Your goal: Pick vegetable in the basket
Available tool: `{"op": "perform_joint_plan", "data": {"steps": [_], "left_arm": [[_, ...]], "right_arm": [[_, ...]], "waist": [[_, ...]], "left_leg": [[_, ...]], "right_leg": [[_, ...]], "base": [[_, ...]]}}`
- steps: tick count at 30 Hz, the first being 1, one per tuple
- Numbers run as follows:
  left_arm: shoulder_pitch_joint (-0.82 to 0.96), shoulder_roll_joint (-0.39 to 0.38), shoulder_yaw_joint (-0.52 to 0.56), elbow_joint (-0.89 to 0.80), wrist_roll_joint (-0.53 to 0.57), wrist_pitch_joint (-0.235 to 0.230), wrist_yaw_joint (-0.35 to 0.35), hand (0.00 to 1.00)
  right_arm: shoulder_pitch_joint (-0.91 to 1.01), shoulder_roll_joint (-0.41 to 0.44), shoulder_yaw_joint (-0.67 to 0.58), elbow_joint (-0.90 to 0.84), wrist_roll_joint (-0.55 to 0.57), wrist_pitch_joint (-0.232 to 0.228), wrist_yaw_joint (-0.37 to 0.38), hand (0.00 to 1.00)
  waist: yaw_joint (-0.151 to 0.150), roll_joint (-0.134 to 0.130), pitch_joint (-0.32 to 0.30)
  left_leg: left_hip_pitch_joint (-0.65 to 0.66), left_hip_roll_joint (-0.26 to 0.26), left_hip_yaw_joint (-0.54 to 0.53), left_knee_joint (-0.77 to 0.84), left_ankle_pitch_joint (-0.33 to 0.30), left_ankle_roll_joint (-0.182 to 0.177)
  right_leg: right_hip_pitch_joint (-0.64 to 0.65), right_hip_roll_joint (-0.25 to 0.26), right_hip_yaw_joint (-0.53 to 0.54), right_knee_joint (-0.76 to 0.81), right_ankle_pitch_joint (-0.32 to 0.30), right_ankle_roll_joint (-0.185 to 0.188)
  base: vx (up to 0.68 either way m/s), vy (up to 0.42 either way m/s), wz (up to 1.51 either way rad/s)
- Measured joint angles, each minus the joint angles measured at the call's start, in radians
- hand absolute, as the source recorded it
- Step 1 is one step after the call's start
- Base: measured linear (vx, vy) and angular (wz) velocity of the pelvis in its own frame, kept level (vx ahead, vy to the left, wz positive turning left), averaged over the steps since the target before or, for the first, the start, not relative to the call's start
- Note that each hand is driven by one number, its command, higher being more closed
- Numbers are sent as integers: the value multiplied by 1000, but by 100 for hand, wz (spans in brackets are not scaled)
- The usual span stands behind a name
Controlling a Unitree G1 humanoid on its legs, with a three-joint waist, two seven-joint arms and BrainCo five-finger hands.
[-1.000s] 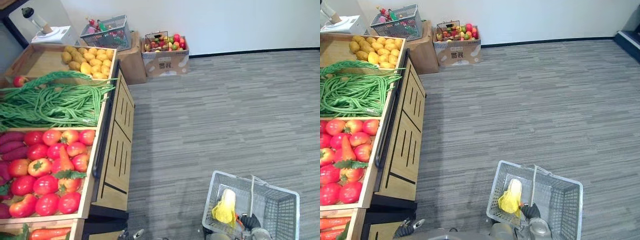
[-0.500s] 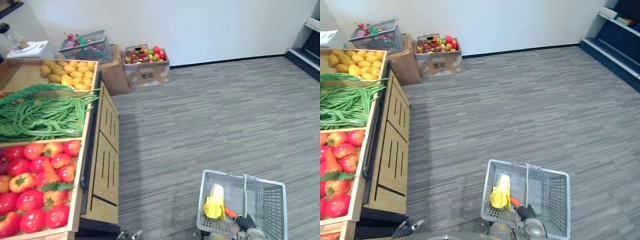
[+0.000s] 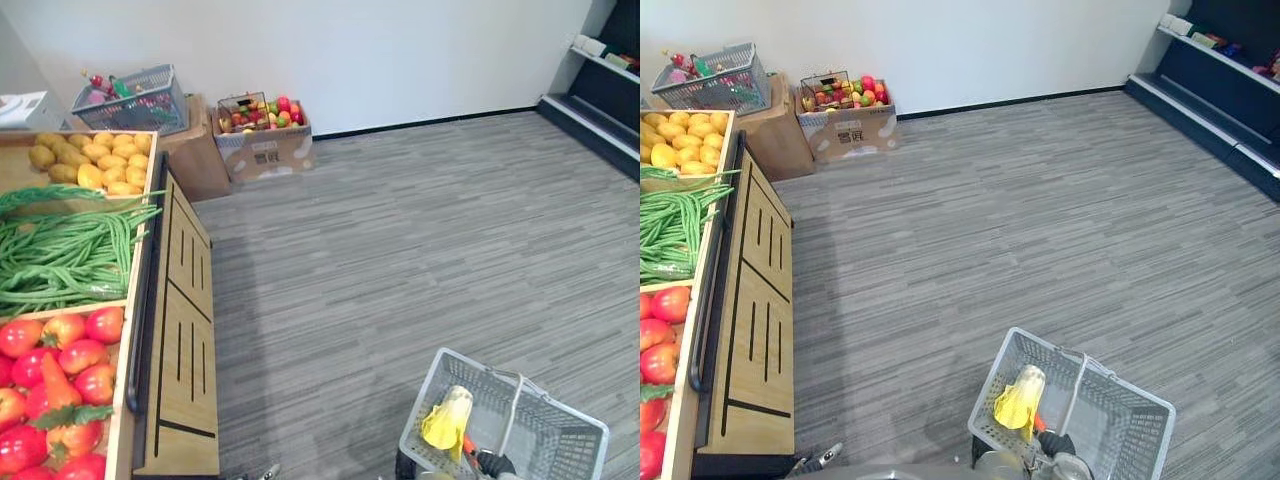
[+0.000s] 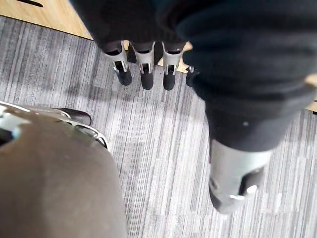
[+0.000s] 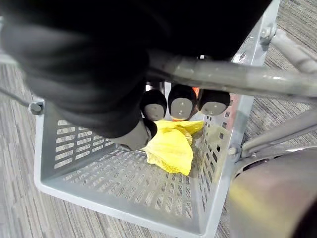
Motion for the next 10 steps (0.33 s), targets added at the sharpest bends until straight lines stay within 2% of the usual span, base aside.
{"op": "perform_joint_plan", "data": {"steps": [3,10], "left_arm": [[-1,0,-2,1,-4,7,6,0],[-4,0,-26,12,-30,7,31,0]], "right_arm": [[0,0,0,1,0,1,0,100],[-1,-1,1,1,0,5,0,100]], "waist": [[0,1,0],[2,8,-3]], "left_leg": [[7,-16,-24,0,0,0],[6,-11,-54,-7,-4,-4]], "right_leg": [[1,-14,-3,0,0,1],[-1,-15,-16,0,-4,1]], "base": [[-46,5,3],[-38,-15,5]]}}
